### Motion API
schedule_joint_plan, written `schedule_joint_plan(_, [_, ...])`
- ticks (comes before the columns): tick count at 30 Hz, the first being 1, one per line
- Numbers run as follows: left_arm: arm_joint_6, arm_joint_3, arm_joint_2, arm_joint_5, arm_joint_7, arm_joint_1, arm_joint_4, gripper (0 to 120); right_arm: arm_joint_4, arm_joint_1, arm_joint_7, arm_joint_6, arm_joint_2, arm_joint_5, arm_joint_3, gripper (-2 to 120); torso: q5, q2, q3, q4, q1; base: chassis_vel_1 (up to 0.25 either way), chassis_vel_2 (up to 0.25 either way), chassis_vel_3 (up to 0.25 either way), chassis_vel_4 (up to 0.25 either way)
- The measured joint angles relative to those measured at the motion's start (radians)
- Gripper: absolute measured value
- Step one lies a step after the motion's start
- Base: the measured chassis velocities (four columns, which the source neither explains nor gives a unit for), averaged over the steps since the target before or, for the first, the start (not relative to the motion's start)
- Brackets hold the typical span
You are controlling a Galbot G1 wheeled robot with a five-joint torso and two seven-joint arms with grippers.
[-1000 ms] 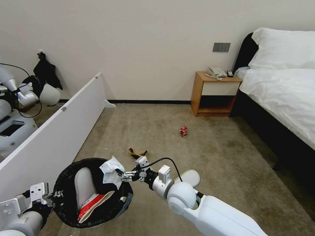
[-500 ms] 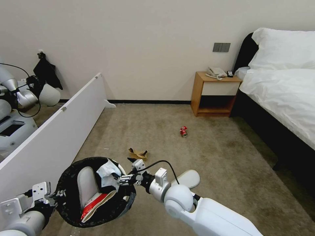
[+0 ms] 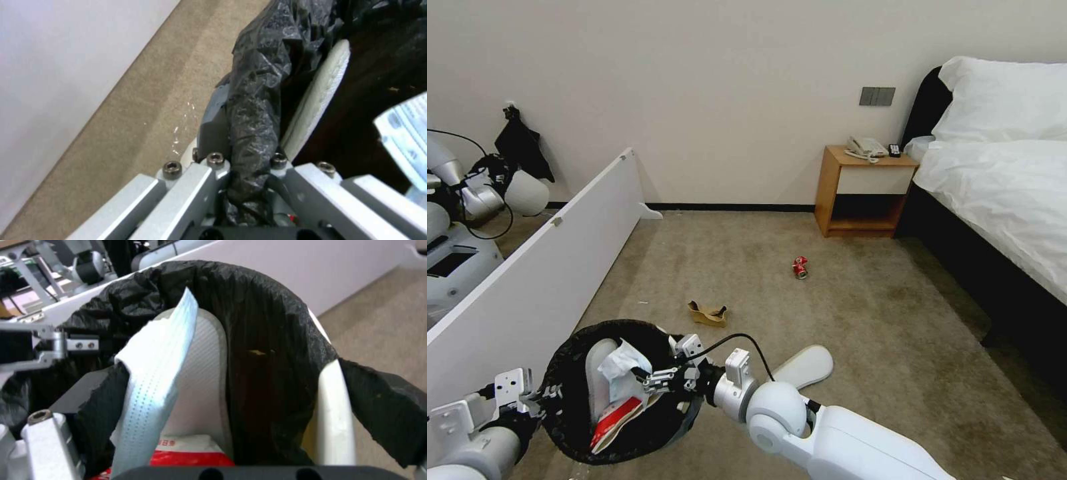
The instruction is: Pick up the trash bin, then pick up the garbage from the floor and place it into the trash bin.
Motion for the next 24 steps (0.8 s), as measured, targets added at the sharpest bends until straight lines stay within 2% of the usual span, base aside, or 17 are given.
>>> schedule_joint_plan(5, [0.0,0.003,0.0,-0.003,0.003,0.001,-0.005,1,-0.001,0.003,0.025,-0.036,0.0,-0.007,0.011,100,0.0,0.0,0.0,-0.0001,0.0,0.0,0.0,0.0,0.0])
schedule_joint_plan(17, [0.0,0.002,0.002,-0.009,0.004,-0.001,-0.007,1,-0.03,-0.004,0.025,-0.042,-0.003,-0.008,0.028,100,0.0,0.0,0.0,-0.0001,0.0,0.0,0.0,0.0,0.0])
schedule_joint_plan(24, [0.0,-0.001,0.002,-0.011,0.004,0.001,-0.007,1,-0.024,-0.008,0.023,-0.035,-0.015,-0.048,0.047,100,0.0,0.0,0.0,-0.0002,0.0,0.0,0.0,0.0,0.0])
